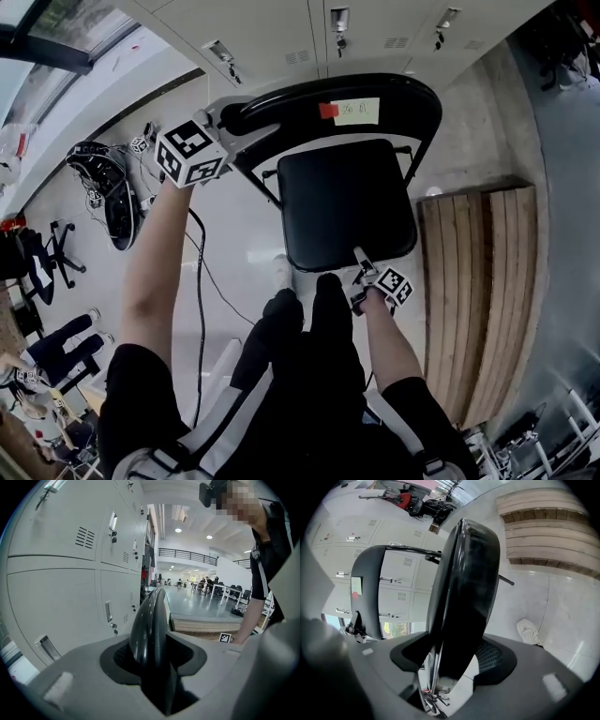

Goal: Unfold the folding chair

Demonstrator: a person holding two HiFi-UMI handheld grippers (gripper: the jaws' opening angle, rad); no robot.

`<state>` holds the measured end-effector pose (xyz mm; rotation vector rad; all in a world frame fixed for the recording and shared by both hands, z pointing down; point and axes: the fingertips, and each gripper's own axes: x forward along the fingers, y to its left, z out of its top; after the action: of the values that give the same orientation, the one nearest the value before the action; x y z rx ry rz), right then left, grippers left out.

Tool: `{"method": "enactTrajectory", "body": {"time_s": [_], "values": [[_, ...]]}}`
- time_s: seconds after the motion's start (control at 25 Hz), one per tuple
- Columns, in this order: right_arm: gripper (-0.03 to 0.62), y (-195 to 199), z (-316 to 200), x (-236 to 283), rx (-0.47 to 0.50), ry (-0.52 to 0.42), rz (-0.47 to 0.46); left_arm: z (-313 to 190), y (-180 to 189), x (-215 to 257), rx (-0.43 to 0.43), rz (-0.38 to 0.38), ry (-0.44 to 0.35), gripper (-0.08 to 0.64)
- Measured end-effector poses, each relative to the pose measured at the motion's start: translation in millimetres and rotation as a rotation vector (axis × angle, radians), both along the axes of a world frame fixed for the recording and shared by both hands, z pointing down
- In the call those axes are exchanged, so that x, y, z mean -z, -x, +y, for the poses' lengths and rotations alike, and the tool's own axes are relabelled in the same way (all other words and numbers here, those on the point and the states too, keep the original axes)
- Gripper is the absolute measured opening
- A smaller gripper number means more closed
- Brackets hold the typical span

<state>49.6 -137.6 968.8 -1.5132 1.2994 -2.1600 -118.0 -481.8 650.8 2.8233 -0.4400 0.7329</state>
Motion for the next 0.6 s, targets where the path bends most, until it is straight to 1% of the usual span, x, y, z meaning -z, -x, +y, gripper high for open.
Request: {"method": "enactTrajectory", "body": {"time_s": [0.08,0.28,0.4,0.48,0.56,0.6], "values": [[0.290,-5,7,-12,-0.003,0.018,0.008,-1,-1,-6,0.001,0.006,0.011,0.166],[0.299,-7,27,-41,-0.025,0.023,0.012,-2,-3,-20,-0.009,0.016,0.039,0.164],[0.308,-8,44,-57,-0.020,0.059,0.012,3,-2,-29,-0.006,0.019,0.051,0.166],[0.317,-11,56,-68,-0.021,0.124,0.026,6,-3,-35,-0.004,0.020,0.060,0.166],[0.318,-14,66,-79,-0.037,0.257,0.062,2,-3,-41,0.000,0.022,0.065,0.166],[0.297,-13,69,-83,-0.048,0.331,0.083,0,-3,-45,0.003,0.021,0.063,0.168]]}}
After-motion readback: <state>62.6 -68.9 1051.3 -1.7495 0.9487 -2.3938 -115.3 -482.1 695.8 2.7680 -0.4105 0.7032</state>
